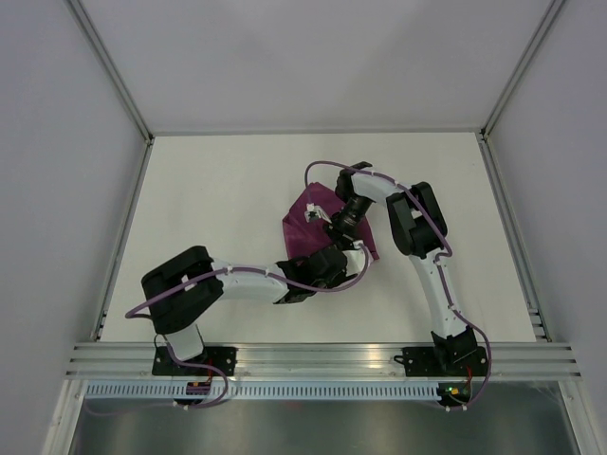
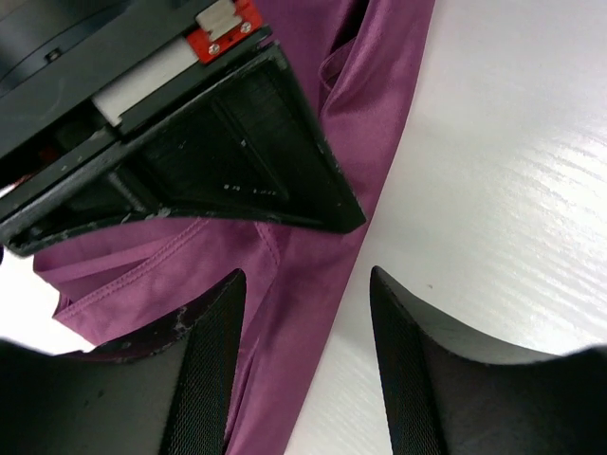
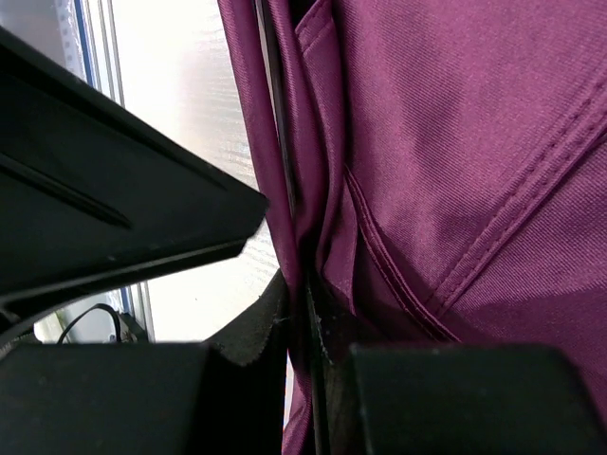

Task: Fold the napkin, place the utensils inside, and roll it up
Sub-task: Roll the napkin at the center of the board.

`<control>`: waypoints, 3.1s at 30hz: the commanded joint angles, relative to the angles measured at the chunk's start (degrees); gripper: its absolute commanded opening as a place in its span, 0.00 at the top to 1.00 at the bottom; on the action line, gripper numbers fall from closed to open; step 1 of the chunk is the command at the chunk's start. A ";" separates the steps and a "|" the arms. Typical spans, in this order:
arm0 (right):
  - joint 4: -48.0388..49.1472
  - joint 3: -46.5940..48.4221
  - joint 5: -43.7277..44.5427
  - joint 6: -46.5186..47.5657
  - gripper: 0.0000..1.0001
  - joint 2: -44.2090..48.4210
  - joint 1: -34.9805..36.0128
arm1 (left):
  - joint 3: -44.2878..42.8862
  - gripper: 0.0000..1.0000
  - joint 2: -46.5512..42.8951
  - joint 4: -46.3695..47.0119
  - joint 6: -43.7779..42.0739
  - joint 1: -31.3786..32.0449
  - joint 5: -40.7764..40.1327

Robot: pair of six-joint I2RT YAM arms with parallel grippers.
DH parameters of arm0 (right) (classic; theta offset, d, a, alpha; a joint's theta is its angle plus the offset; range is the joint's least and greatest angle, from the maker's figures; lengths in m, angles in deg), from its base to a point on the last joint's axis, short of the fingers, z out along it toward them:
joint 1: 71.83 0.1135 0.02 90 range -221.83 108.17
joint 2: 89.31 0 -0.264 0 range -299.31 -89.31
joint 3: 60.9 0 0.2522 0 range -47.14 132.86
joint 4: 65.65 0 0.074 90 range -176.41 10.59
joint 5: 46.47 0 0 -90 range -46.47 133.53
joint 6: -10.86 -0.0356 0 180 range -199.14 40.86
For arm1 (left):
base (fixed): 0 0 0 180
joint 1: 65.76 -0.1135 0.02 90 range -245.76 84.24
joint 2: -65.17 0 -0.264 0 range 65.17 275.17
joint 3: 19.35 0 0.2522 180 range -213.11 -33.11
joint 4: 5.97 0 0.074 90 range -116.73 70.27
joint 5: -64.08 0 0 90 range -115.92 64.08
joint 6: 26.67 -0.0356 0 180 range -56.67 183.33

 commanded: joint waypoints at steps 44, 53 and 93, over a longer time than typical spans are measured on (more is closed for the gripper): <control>6.42 2.04 3.08 -1.53 0.43 0.87 -1.91 | -9.12 0.98 13.12 -14.68 0.50 -10.39 34.32; 17.32 -0.60 0.45 -12.50 0.35 10.02 -5.42 | -13.08 0.98 15.49 -19.87 2.26 -14.00 43.29; 60.84 -51.56 0.53 -18.25 0.31 56.87 -18.09 | -37.25 0.98 33.42 -47.11 3.93 -24.98 70.01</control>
